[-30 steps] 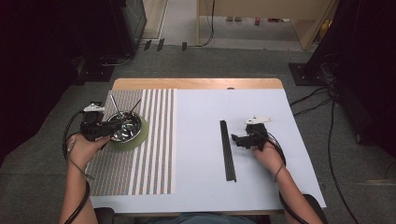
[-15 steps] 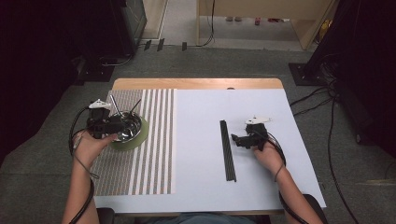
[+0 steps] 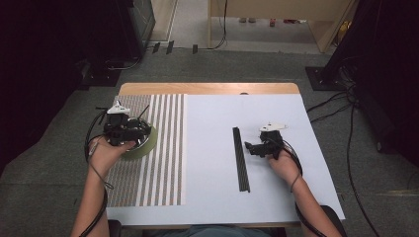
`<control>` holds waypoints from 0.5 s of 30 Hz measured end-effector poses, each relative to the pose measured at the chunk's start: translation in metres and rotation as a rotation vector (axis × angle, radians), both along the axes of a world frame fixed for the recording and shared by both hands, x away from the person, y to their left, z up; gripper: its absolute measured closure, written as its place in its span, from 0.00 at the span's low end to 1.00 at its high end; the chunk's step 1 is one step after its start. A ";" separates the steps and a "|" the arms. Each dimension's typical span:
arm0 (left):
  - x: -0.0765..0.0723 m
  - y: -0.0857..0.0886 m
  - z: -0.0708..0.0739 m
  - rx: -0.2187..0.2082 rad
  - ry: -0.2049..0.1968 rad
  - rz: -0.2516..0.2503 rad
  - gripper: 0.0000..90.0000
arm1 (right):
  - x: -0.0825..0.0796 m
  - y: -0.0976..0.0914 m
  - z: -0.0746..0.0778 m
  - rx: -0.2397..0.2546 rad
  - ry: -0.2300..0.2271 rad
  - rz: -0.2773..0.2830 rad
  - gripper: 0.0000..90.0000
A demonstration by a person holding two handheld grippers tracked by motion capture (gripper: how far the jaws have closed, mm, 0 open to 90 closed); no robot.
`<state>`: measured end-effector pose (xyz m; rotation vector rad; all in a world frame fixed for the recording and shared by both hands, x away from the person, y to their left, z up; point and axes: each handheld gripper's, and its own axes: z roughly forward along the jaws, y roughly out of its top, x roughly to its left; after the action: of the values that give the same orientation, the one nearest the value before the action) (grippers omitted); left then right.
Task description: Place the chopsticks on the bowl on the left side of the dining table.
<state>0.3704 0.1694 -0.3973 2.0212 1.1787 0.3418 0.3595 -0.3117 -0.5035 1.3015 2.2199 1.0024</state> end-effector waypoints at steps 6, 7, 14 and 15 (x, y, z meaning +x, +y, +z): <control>0.001 -0.010 -0.003 0.005 0.006 -0.002 0.38 | 0.000 0.000 0.000 0.000 0.000 0.000 0.15; 0.001 -0.011 -0.004 -0.001 0.006 -0.001 0.37 | 0.000 0.000 0.000 0.000 0.000 0.000 0.15; 0.001 -0.024 -0.007 0.012 0.000 -0.029 0.36 | 0.000 0.000 0.000 0.000 0.000 0.000 0.15; 0.000 -0.025 -0.007 0.010 -0.001 -0.029 0.36 | 0.000 0.000 0.000 0.000 0.000 0.000 0.15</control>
<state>0.3707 0.1442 -0.4043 2.0442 1.1480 0.3351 0.3595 -0.3117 -0.5035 1.3021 2.2195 1.0023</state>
